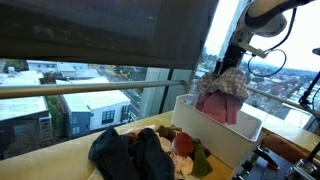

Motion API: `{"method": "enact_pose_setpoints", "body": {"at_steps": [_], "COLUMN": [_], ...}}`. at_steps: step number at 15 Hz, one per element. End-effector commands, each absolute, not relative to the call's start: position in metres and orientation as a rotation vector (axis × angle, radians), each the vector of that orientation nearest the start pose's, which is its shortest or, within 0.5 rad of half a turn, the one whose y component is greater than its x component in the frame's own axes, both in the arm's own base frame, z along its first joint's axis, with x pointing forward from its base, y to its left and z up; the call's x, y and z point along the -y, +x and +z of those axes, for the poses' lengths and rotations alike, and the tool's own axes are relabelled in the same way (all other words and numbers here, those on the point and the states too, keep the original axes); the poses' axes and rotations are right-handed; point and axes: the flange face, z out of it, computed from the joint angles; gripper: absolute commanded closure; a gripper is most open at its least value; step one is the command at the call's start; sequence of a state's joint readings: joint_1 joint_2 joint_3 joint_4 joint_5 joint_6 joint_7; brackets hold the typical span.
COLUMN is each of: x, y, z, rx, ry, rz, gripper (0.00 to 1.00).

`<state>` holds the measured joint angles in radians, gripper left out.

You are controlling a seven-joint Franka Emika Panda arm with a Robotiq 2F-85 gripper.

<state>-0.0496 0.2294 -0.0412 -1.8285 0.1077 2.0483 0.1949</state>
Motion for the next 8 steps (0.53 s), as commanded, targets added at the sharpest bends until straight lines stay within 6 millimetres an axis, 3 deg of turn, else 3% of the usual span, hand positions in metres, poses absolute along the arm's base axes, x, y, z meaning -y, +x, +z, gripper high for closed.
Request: {"method": "enact_pose_setpoints", "body": {"at_steps": [1, 5, 8], "x": [0.007, -0.069, -0.151], "y": [0.606, 0.597, 0.583], "z": [0.495, 0.577, 0.612], "rx": [-0.390, -0.190, -0.022], "ry": [-3.036, -3.046, -3.058], "rz": [-0.093, -0.234, -0.278], "gripper": [1.00, 1.00, 1.00]}}
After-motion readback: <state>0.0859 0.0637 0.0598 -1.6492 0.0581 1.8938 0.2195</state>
